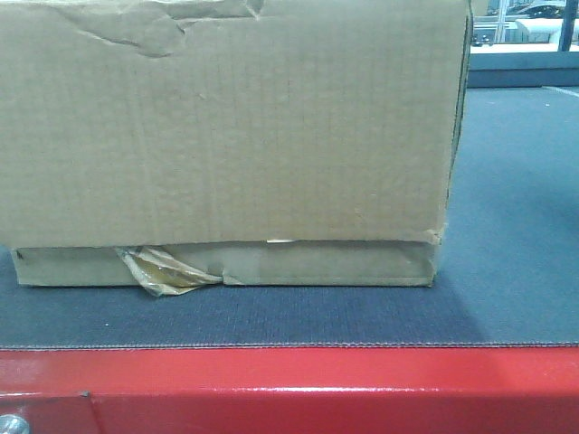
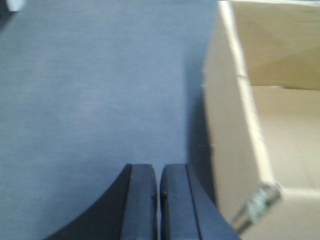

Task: Grab carton from right shelf to conveyor

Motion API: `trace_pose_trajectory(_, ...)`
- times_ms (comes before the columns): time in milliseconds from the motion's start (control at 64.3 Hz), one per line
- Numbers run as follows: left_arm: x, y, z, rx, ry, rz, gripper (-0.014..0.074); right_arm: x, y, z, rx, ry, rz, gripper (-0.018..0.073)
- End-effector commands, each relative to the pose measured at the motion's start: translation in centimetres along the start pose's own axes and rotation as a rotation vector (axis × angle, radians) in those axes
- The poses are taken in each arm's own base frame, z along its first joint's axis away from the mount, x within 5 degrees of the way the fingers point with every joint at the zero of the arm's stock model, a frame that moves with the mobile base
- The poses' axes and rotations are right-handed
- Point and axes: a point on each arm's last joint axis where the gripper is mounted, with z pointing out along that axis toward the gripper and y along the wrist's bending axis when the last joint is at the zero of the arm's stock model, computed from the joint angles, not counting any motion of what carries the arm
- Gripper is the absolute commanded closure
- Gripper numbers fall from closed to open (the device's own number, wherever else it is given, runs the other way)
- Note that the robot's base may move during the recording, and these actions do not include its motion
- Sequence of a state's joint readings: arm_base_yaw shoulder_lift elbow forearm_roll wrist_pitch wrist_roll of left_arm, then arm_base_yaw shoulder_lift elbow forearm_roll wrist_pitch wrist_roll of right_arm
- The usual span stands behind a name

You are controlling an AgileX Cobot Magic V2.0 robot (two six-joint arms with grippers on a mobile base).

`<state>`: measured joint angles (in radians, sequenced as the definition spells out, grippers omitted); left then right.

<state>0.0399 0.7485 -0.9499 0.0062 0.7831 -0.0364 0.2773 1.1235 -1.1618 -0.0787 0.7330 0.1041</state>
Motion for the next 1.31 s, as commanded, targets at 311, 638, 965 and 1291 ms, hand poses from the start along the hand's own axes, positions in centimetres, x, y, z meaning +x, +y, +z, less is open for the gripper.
trace_pose_trajectory(311,7.3,0.1,-3.6,0.025,-0.316,-0.009,0.0579,10.1,-0.4,-4.0,-0.04,-0.399,-0.013,0.0628)
trace_pose_trajectory(638,8.9,0.3,-5.8,0.004,-0.476,0.022,0.0579,12.0,-0.4,-4.4,-0.055,-0.511,-0.014,0.0628)
trace_pose_trajectory(965,8.9,0.3,-5.8,0.004,-0.476,0.022,0.0582,12.0,-0.4,-4.4,-0.055,-0.515,-0.014,0.0628)
trace_pose_trajectory(1291,8.9,0.4,-5.7,-0.002,-0.47,0.03,0.0582,12.0,-0.4,-4.4,-0.055,-0.515,-0.014,0.0628)
